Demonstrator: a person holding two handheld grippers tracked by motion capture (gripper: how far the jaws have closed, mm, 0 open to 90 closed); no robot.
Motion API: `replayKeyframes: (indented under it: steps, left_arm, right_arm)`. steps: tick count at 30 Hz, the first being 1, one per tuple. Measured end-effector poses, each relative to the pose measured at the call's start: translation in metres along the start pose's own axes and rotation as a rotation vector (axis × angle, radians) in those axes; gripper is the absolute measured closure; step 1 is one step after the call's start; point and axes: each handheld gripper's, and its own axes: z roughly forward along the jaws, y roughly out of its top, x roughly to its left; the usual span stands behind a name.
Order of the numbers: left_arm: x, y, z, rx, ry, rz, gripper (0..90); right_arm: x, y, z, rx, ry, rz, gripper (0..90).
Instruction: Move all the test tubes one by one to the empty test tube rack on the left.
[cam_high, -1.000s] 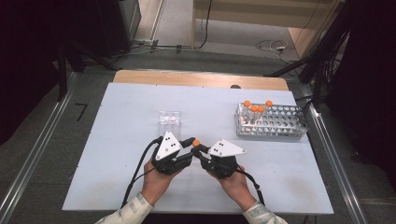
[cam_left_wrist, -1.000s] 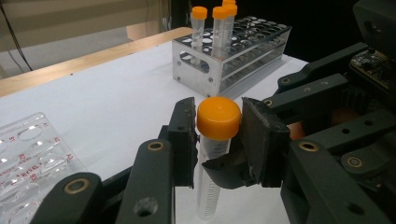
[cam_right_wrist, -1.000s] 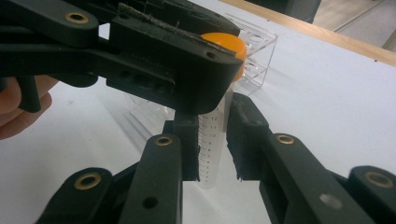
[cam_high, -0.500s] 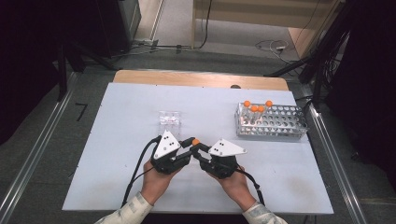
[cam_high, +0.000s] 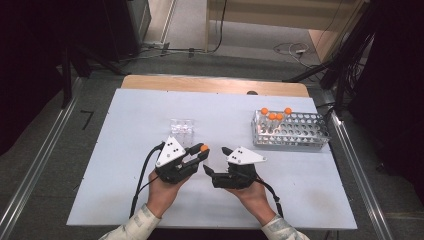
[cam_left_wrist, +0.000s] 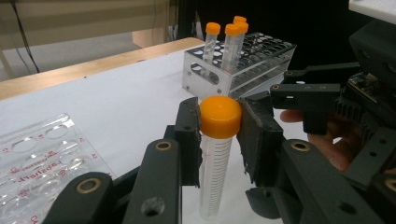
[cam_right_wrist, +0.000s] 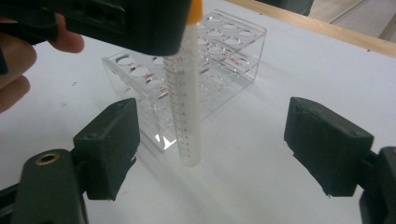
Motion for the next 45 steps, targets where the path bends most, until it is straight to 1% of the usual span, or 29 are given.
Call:
replayKeyframes:
  steps: [3,4,6,8,13,17,18,20,21,25,27,29,31,32,35,39,45]
  left_arm:
    - [0.001,0.002,-0.003,-0.005,0.004,-0.002,70.4]
    - [0.002,0.003,-0.004,-0.008,0.005,-0.002,70.4]
    - [0.006,0.006,-0.008,-0.019,0.009,-0.011,70.3]
    - [0.010,0.009,-0.013,-0.029,0.016,-0.021,70.4]
    - [0.020,0.016,-0.026,-0.053,0.037,-0.044,70.4]
    - [0.030,0.023,-0.040,-0.097,0.059,-0.069,70.4]
    - [0.033,0.024,-0.044,-0.098,0.068,-0.066,70.4]
    - [0.037,0.026,-0.048,-0.111,0.083,-0.075,70.4]
    - [0.039,0.026,-0.050,-0.112,0.090,-0.075,70.4]
    - [0.047,0.025,-0.054,-0.114,0.139,-0.070,70.4]
    - [0.050,0.025,-0.055,-0.113,0.149,-0.075,70.4]
    - [0.052,0.025,-0.055,-0.111,0.152,-0.080,70.4]
    - [0.052,0.025,-0.055,-0.101,0.157,-0.073,70.4]
    - [0.052,0.024,-0.054,-0.103,0.160,-0.072,70.4]
    - [0.051,0.023,-0.052,-0.085,0.168,-0.056,70.4]
    - [0.052,0.022,-0.050,-0.074,0.176,-0.051,70.4]
    - [0.054,0.019,-0.047,-0.060,0.183,-0.052,70.4]
  right_arm:
    - [-0.003,-0.001,-0.002,0.005,-0.022,-0.006,16.7]
    - [-0.003,-0.001,-0.002,0.005,-0.022,-0.006,16.7]
    - [-0.008,-0.002,-0.005,0.004,-0.036,0.011,16.9]
    - [-0.011,-0.003,-0.007,0.000,-0.041,0.012,17.1]
    - [-0.014,-0.004,-0.008,0.003,-0.050,0.019,17.6]
    - [-0.015,-0.004,-0.009,0.004,-0.057,0.022,18.0]
    - [-0.015,-0.005,-0.009,0.004,-0.059,0.022,18.1]
    - [-0.015,-0.005,-0.009,0.007,-0.059,0.025,18.2]
    - [-0.015,-0.005,-0.009,0.010,-0.061,0.027,18.3]
    - [-0.015,-0.005,-0.009,0.010,-0.062,0.026,18.5]
    - [-0.016,-0.005,-0.009,0.010,-0.072,0.021,18.7]
    - [-0.017,-0.005,-0.009,0.010,-0.072,0.024,18.8]
    - [-0.017,-0.006,-0.009,0.008,-0.073,0.032,18.7]
    - [-0.017,-0.006,-0.009,0.007,-0.073,0.031,18.8]
    - [-0.017,-0.006,-0.009,0.007,-0.072,0.027,18.8]
    - [-0.017,-0.006,-0.010,0.008,-0.072,0.031,18.9]
    - [-0.017,-0.006,-0.010,0.010,-0.073,0.029,18.9]
